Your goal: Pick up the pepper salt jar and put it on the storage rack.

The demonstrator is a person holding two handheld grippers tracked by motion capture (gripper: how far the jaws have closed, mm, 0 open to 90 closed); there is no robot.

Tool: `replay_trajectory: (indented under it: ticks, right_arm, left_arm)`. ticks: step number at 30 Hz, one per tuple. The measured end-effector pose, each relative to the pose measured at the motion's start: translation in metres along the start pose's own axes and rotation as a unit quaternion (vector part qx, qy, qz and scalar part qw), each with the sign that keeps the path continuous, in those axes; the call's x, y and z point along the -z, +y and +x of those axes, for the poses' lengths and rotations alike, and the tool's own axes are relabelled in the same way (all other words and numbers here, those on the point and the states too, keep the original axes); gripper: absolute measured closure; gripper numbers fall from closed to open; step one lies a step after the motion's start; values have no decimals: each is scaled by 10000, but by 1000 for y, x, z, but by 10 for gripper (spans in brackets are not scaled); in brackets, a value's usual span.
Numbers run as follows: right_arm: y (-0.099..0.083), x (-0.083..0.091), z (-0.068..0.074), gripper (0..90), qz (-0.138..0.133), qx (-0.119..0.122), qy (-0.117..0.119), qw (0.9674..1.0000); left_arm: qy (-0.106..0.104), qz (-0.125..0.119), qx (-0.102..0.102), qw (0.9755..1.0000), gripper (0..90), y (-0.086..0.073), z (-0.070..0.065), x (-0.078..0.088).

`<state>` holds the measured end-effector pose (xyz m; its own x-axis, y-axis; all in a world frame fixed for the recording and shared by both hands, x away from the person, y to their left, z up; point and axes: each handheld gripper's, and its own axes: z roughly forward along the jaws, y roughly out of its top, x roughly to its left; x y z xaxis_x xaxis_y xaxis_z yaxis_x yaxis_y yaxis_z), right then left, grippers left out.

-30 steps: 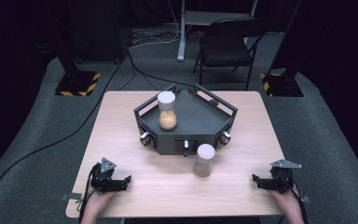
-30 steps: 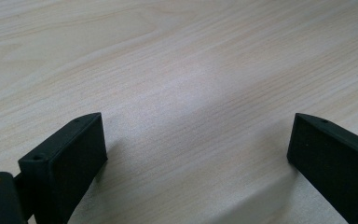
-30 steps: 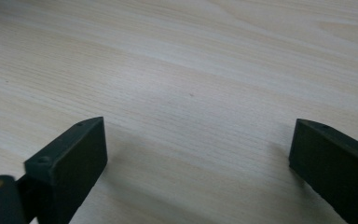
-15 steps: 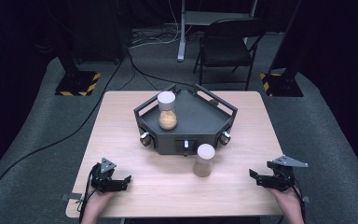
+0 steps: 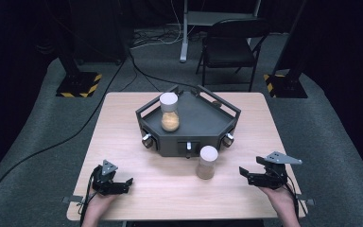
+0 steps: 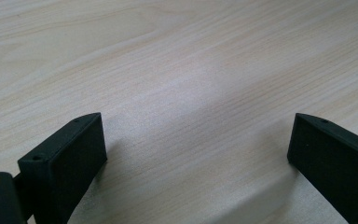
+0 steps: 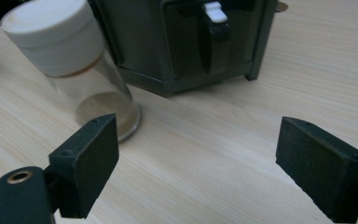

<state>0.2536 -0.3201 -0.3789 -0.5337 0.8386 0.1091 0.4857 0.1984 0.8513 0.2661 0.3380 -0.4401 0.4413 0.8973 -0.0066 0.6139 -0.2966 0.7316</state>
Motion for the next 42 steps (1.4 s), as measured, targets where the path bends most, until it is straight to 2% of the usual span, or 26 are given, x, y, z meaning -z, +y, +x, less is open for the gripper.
replay_trajectory:
  ticks: [12, 23, 38, 42]
  right_arm:
    - [25, -21, 26, 119, 84, 364, 321, 9988]
    - [42, -39, 40, 152, 188, 640, 623, 9958]
    - [59, -69, 57, 205, 287, 925, 726, 9926]
    - [62, -78, 63, 257, 336, 1063, 666, 9915]
  left_arm:
    - [-1, 2, -3, 10000, 40, 0, 0, 0]
    - [-15, 14, -17, 10000, 32, 1, 0, -1]
    - [-17, 16, -20, 10000, 32, 1, 1, -1]
    - [-25, 21, -29, 10000, 30, 1, 1, -1]
